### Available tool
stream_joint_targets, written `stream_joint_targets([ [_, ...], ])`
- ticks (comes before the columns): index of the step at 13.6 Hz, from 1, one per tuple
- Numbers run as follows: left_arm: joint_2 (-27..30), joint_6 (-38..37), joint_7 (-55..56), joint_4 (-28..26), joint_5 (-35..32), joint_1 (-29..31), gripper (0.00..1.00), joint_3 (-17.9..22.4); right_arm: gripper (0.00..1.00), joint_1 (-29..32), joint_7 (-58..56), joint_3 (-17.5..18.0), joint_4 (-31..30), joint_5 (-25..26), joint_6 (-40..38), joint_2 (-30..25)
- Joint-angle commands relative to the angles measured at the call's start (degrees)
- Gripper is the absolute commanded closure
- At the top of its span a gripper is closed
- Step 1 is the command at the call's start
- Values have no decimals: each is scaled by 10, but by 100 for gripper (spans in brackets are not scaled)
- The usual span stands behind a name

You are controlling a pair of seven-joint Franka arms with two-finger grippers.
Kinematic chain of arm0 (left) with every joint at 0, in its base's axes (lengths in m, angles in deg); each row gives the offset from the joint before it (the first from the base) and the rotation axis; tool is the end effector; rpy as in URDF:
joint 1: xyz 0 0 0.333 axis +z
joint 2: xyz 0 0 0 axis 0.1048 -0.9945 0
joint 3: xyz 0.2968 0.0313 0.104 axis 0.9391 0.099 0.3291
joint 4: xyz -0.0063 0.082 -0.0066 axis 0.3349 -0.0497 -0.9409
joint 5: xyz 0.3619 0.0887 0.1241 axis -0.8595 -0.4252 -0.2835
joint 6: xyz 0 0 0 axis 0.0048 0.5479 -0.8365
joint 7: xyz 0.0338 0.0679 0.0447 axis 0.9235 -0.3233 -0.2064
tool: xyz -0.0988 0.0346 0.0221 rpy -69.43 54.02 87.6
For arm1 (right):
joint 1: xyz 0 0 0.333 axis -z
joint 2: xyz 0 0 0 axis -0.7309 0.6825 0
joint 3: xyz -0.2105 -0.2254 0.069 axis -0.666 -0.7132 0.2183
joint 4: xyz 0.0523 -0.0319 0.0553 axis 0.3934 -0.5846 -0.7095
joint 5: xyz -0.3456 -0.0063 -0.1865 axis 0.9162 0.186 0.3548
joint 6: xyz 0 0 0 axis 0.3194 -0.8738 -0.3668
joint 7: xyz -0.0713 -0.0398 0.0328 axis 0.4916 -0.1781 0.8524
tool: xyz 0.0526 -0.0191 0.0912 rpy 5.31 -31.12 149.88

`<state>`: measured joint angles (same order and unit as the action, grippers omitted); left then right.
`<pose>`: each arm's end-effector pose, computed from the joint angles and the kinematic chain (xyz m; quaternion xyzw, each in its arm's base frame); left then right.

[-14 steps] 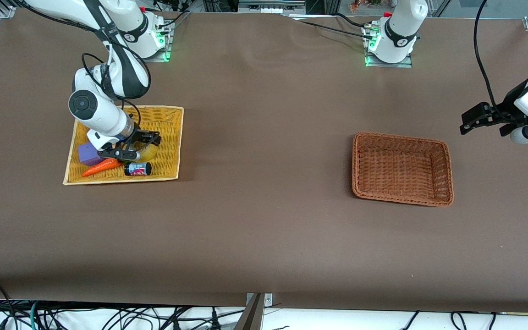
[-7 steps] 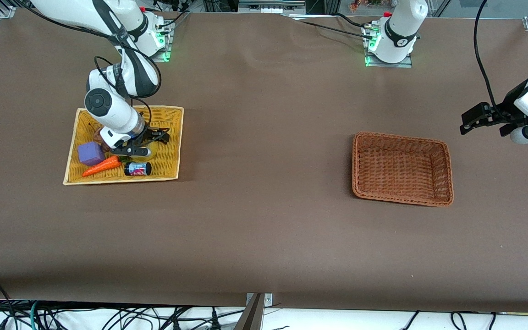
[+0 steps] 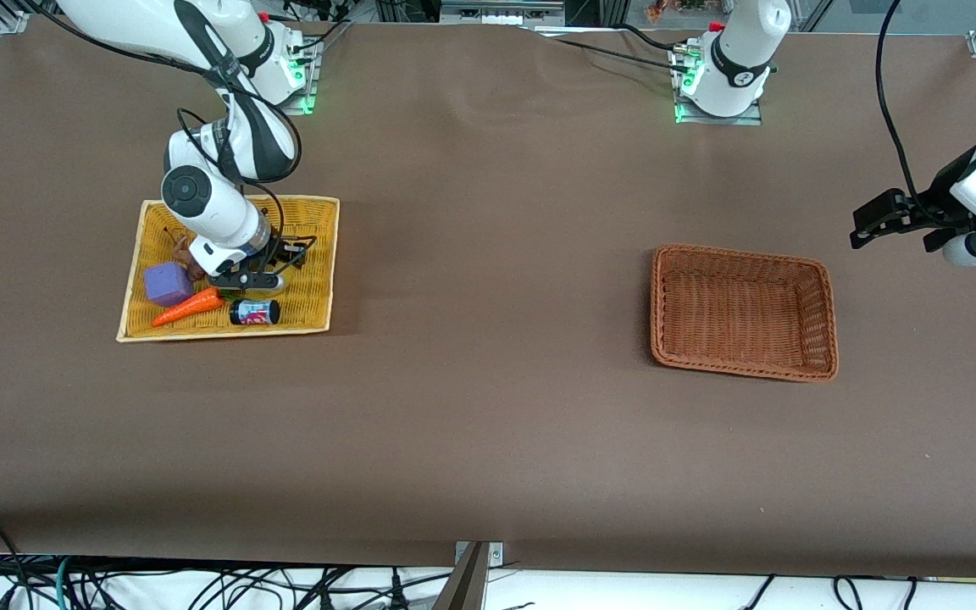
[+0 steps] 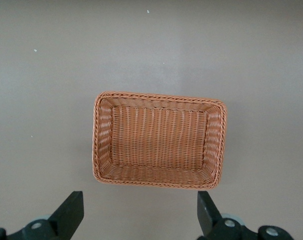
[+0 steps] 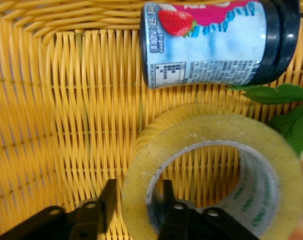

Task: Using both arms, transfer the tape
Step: 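Close the right gripper on the tape roll's rim, then lift the tape roll and carry it toward the table middle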

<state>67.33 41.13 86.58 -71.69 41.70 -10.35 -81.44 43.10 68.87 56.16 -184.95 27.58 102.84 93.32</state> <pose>0.5783 -0.0096 0.5874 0.9999 -0.0086 -0.0020 0.0093 0.4791 0.1174 0.1979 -0.9986 0.0115 0.0511 0.0043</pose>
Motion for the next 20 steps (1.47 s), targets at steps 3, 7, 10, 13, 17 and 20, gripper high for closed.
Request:
stream_joint_targets([
  [3,-9,-11,-6,18,11,6,0,-2,100,0,-3,6,78,5,-134,-27],
  [7,-9,-11,-6,18,12,5,0,-2,100,0,14,44,216,5,-298,-35],
  [10,-9,-11,-6,18,12,5,0,-2,100,-36,127,88,323,4,-347,-4],
  [13,-9,-11,-6,18,12,4,0,-2,100,-135,271,89,426,4,-347,70],
  [17,-16,-11,-6,18,12,-2,0,-2,100,-248,433,87,564,17,-339,200],
  [20,-17,-11,-6,18,11,-2,0,-2,100,-297,469,85,593,34,-289,261],
])
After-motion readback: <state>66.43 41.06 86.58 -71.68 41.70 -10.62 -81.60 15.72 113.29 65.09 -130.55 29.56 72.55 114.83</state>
